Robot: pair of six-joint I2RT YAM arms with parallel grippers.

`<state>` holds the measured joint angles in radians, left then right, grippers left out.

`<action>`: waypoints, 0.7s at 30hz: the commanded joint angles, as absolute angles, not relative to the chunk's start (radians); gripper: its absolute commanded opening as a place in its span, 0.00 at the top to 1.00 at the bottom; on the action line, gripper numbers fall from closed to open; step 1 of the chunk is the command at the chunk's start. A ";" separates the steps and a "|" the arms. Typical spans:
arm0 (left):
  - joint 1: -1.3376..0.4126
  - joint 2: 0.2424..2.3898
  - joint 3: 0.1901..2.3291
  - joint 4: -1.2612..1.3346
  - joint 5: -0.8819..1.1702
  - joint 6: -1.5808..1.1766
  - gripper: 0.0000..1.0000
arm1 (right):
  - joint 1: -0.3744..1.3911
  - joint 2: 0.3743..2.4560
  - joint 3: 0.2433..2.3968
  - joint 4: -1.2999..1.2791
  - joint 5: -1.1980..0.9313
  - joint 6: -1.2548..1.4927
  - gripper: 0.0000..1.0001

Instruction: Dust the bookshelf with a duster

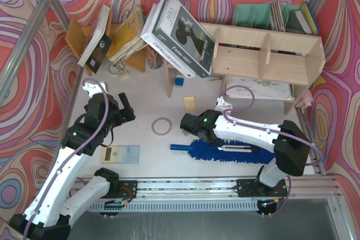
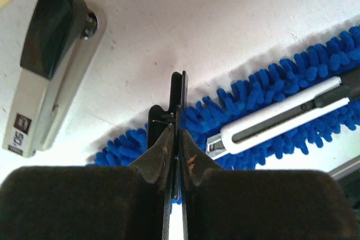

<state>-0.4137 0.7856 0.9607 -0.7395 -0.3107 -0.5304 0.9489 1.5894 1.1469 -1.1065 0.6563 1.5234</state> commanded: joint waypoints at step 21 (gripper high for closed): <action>-0.419 0.773 0.964 -0.754 -0.319 -0.523 0.01 | 0.807 1.711 1.229 -0.907 0.726 1.328 0.87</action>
